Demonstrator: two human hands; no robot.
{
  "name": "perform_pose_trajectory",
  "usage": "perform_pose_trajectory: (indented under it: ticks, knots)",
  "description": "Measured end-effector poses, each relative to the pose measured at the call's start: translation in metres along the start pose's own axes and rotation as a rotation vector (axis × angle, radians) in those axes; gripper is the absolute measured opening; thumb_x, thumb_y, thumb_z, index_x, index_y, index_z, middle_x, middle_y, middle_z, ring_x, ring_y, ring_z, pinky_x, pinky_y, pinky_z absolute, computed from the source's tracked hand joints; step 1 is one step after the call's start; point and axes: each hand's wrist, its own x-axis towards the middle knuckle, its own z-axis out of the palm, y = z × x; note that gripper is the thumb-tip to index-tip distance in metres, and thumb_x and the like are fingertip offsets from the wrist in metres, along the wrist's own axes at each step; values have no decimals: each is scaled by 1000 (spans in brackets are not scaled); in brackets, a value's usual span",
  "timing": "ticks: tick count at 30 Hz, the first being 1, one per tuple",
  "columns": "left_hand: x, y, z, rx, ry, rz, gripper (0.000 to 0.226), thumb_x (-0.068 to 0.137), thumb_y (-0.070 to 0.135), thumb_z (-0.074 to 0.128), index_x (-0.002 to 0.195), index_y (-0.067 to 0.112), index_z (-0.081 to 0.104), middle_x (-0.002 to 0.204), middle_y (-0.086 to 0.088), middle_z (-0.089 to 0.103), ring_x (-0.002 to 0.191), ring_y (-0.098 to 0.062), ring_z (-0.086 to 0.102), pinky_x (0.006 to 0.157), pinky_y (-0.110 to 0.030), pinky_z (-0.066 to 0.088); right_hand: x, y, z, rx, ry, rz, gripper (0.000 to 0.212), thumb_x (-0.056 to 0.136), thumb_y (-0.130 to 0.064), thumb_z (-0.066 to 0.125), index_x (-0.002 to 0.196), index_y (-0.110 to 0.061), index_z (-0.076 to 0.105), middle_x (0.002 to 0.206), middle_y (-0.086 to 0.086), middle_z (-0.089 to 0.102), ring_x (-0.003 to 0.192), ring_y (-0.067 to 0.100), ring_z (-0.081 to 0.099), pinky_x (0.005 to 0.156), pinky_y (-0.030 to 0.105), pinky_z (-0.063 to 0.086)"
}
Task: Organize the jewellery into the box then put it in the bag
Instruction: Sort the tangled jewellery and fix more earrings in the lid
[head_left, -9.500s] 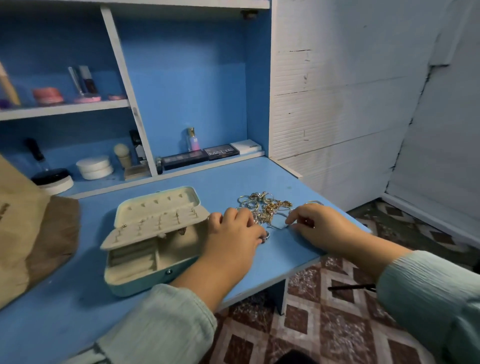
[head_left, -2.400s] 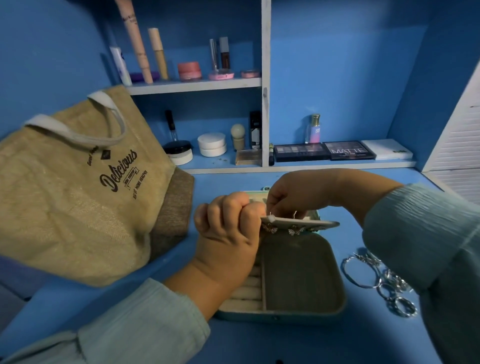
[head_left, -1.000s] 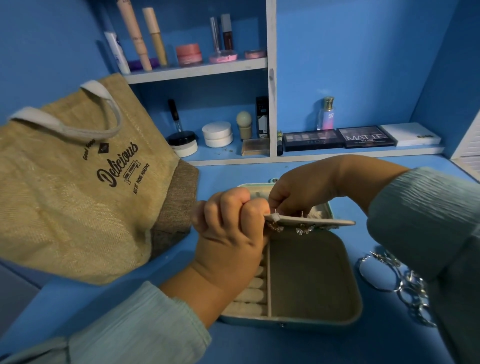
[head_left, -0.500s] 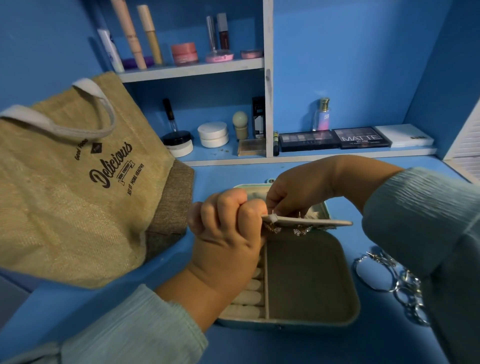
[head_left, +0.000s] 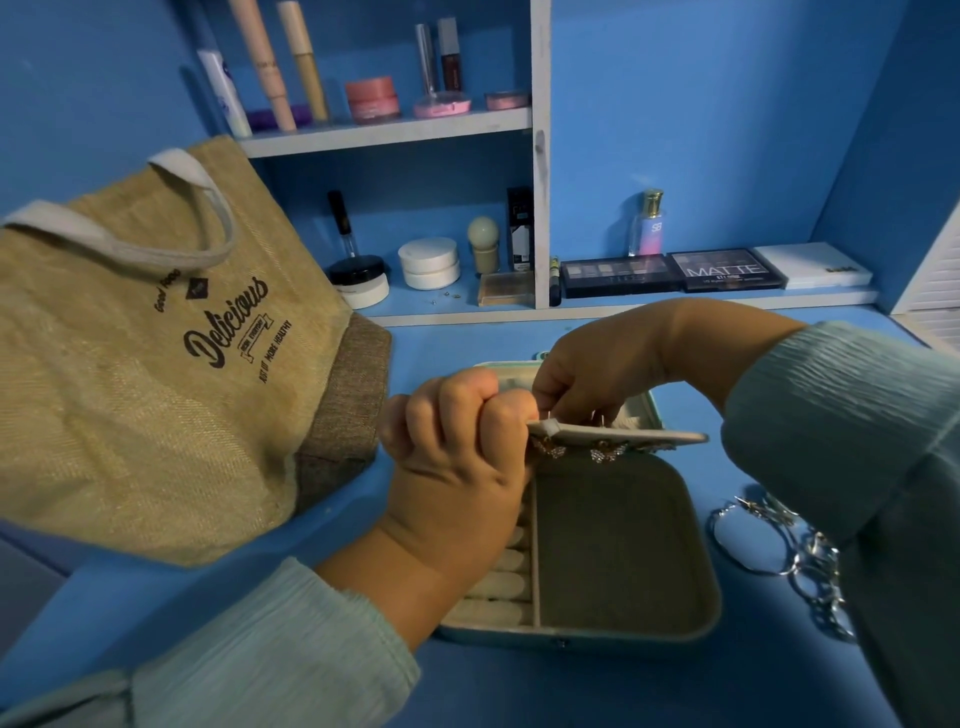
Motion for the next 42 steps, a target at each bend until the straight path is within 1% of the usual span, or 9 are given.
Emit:
perform_pose_trajectory:
  ticks: [3,7,11,15,19,23,28,33,42]
  knots:
    - [0,0,1,-9,6,-7,72,46,15,88,98,15,38,100,-10,33,85,-24,35,69,-35,29,-1,2,-1,50,-4,-2,19,93,-10,52,80,-20,62,72,-7,63,59,0,61,57,12,48]
    - [0,0,1,-14,19,-10,72,46,17,89,98,16,38,100,-10,33,85,-23,35,66,-36,38,-1,5,0,75,-27,5,18,93,-10,51,83,-19,63,71,-8,64,58,-2,61,58,11,48]
    - [-1,0,2,-17,26,-7,72,47,15,89,98,15,38,100,-10,33,85,-24,35,69,-37,33,0,2,-1,51,-48,6,20,93,-9,53,78,-19,62,68,-8,63,57,-1,60,57,12,48]
    - [-1,0,2,-28,27,-7,70,48,16,89,97,15,38,100,-10,34,84,-24,36,64,-38,46,0,-1,-2,27,-49,2,19,92,-9,54,77,-18,62,70,-7,64,59,2,61,60,14,49]
    - [-1,0,3,-19,28,-14,71,47,18,90,97,16,39,100,-10,33,84,-24,35,70,-37,35,0,1,-1,42,-32,3,20,92,-9,53,78,-19,62,70,-7,64,58,1,62,58,13,49]
    - [0,0,1,-30,16,-11,74,44,18,90,97,15,38,100,-10,33,84,-23,35,64,-36,44,1,3,-1,80,-68,19,21,93,-8,51,78,-17,61,67,-7,64,58,1,62,57,13,49]
    - [0,0,2,-29,12,-15,73,44,16,89,97,15,39,99,-10,33,83,-23,34,69,-35,30,2,-3,-4,18,-70,31,21,93,-9,51,78,-18,61,71,-6,64,60,2,61,58,14,49]
    - [0,0,2,-32,22,-29,72,46,19,90,97,15,39,100,-10,34,84,-23,35,64,-36,46,-1,-7,-4,-43,-59,36,22,93,-11,51,76,-20,61,71,-8,63,59,0,60,58,13,48]
    - [-1,0,3,-63,16,-49,76,42,16,89,98,13,38,101,-11,33,85,-25,35,64,-39,48,-3,-8,-3,-84,12,28,18,93,-13,54,79,-20,63,76,-6,62,65,3,59,59,13,50]
